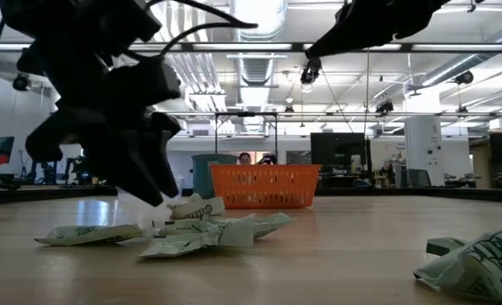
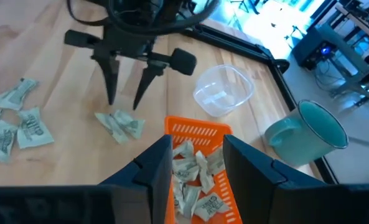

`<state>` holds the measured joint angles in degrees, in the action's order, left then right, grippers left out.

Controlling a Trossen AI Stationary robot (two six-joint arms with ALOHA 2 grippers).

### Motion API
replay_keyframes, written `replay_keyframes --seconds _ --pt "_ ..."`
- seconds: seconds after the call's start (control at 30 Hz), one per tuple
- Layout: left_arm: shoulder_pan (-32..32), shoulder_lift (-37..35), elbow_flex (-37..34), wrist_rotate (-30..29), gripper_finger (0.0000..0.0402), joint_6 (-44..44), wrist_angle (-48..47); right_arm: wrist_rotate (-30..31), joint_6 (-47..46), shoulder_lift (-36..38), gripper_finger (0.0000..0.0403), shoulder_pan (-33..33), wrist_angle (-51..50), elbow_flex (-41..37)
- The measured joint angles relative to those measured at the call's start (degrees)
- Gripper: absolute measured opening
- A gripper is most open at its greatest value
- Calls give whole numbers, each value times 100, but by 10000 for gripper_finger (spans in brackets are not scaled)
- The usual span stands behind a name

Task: Pick and place items into bin
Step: Put the stevia packet into the orange bin

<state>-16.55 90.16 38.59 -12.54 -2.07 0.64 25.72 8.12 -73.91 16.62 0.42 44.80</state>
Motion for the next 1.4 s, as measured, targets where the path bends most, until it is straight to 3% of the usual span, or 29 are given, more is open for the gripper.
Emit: replay_keyframes --seconds 0.87,1.4 --pt "97 255 -22 238 152 589 451 -5 -44 2 115 0 -63 -2" --pt "200 255 -53 228 51 601 485 -17 -62 2 93 0 -67 -2"
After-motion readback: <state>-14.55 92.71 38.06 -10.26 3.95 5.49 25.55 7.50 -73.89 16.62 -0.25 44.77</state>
